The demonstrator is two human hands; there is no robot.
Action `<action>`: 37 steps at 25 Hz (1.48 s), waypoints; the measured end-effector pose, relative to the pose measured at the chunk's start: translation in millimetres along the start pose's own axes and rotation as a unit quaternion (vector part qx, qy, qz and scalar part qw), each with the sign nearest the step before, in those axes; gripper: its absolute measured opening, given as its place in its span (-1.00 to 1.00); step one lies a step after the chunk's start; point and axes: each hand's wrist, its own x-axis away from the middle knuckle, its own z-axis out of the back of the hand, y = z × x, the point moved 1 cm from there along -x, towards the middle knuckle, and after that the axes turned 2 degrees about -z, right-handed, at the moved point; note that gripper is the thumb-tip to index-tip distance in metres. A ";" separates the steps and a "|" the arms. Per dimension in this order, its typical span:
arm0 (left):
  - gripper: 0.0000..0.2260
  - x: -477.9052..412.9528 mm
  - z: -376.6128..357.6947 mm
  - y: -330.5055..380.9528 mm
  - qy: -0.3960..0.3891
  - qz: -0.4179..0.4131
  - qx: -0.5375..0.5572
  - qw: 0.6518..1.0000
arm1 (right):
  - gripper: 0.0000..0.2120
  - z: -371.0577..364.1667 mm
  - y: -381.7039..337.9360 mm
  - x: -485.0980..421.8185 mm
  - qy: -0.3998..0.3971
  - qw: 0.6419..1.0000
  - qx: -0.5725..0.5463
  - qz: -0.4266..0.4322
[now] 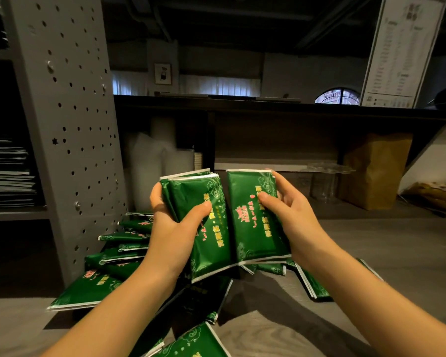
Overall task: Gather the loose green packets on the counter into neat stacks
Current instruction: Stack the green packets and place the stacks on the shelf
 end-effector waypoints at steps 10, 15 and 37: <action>-0.05 12.5 -9.7 -10.1 -0.063 0.034 0.019 0.997 | -0.37 -39.9 24.2 20.0 -0.025 0.994 0.097 0.037; -0.29 10.2 -9.4 -13.2 -0.065 0.021 0.013 0.998 | -0.48 -39.8 19.3 17.6 -0.093 0.994 0.063 -0.010; -0.47 -7.4 8.8 1.0 0.050 -0.045 0.026 0.997 | -0.10 13.2 44.3 -13.8 0.001 0.940 0.338 -0.051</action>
